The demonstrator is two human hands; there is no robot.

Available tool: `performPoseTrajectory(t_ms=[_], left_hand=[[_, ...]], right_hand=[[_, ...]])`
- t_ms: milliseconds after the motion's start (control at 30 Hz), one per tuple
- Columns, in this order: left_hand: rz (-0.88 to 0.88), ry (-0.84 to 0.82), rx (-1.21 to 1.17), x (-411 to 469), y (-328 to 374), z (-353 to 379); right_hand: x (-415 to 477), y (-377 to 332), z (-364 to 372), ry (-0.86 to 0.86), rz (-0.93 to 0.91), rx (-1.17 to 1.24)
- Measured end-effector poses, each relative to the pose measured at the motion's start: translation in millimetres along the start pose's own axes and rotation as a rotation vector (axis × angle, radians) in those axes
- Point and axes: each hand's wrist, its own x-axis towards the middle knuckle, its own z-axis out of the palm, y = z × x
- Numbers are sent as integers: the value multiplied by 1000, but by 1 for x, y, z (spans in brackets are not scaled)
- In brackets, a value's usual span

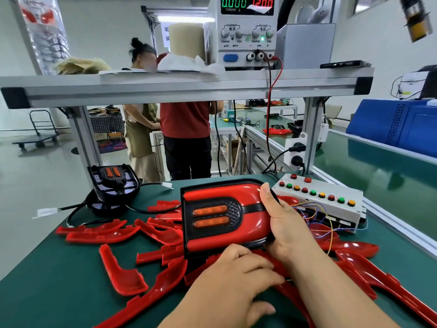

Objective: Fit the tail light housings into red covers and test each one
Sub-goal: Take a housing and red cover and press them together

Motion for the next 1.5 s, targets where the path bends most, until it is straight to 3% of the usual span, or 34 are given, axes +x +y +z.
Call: performPoseTrajectory(t_ms=[100,167,233,367,433,633,833,967,1033,1100,1167,1267,1300,1367,1500], left_hand=[[-49,-36,62,-1,-1,2],[-274,-25,-146,-5,3,-8],[-378,-39,-216,-25,3,-3],[-316,-60,-317,-15,-3,-3],[-265,-127,-170,-20,-21,-26],[-602,-148,-296,-67,-79,-99],[-887,51,-53,-89,-120,-86],[-1038,-26,114,-81,-125,-61],[-1055,56,160,-76,-123,-57],[-965,226,41,-70,-119,-57],[-861,123,34,-67,-106,-58],[-847,-324,55,-66,-92,-47],[-841,-404,65,-67,-90,-40],[-826,-428,127,-65,-93,-31],[-925,-298,225,-68,-108,-31]], right_hand=[[2,1,-1,17,7,29],[2,-1,0,38,29,58],[3,-3,-1,48,48,79],[5,-9,-4,49,63,133],[5,-10,-5,59,79,163],[2,-10,-3,94,144,224],[-3,-11,-3,45,174,202],[-9,-8,3,-22,220,158],[-12,-5,8,-46,230,146],[-14,-3,11,-47,215,143],[-15,-3,11,-22,205,152],[-17,-5,10,37,205,143],[-18,-6,10,49,206,138],[-21,-9,12,64,210,127],[-31,-11,22,73,239,70]])
